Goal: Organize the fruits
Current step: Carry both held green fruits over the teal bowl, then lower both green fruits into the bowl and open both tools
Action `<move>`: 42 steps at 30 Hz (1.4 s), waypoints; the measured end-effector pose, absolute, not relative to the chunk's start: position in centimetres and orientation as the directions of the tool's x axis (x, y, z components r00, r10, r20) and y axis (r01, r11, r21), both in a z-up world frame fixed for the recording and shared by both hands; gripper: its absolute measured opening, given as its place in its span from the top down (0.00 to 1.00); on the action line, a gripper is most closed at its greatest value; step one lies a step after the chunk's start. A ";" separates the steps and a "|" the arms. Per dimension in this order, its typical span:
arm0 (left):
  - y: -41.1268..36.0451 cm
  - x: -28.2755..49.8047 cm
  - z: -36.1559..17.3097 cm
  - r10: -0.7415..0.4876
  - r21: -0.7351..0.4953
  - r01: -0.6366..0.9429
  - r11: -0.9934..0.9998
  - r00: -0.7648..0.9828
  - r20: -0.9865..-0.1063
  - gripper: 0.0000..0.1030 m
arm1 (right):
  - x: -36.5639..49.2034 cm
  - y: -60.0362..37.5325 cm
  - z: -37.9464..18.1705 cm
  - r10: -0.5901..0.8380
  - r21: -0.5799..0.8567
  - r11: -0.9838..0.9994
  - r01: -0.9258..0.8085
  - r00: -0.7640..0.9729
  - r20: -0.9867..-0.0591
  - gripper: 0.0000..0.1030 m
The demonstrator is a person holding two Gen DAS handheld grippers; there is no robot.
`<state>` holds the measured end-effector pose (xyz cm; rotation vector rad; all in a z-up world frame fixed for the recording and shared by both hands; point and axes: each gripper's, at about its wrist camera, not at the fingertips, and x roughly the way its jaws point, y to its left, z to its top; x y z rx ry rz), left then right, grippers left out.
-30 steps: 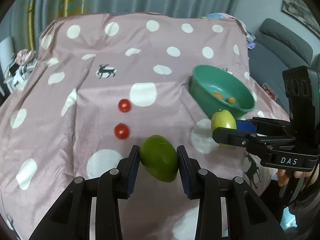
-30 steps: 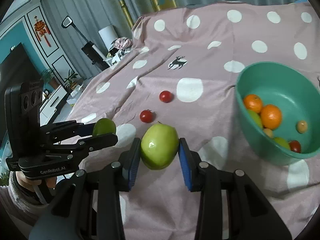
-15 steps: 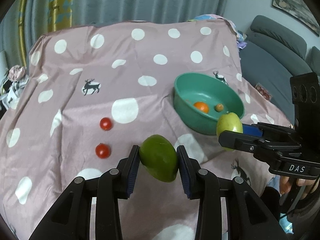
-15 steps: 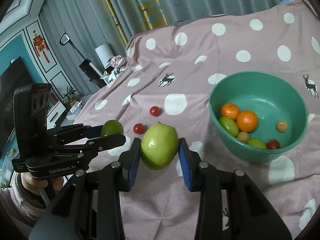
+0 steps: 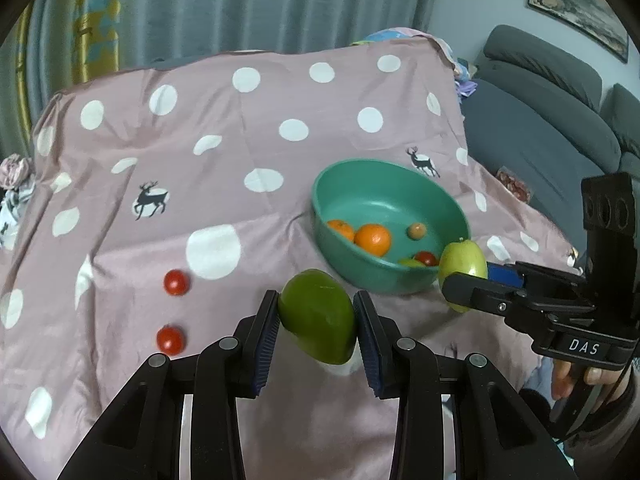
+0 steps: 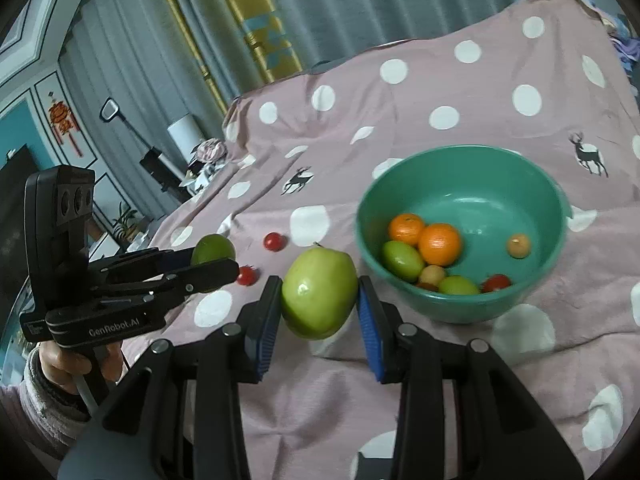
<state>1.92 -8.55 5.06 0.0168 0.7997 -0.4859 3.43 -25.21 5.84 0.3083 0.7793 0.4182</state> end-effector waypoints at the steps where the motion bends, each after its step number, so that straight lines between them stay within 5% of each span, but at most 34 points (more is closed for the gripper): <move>1: -8.8 2.1 5.2 -0.416 -0.167 0.429 0.888 0.592 -0.691 0.63 | 3.4 -25.5 5.9 0.466 0.417 0.876 -0.241 0.642 -0.609 0.63; 20: -16.6 6.7 4.9 -0.473 -0.157 0.536 0.830 0.526 -0.707 0.63 | 4.2 -31.1 4.9 0.371 0.414 0.902 -0.121 0.706 -0.603 0.63; 42: -21.1 9.8 1.7 -0.394 -0.056 0.565 0.823 0.497 -0.773 0.63 | 8.4 -32.7 3.5 0.289 0.330 0.941 -0.080 0.701 -0.652 0.63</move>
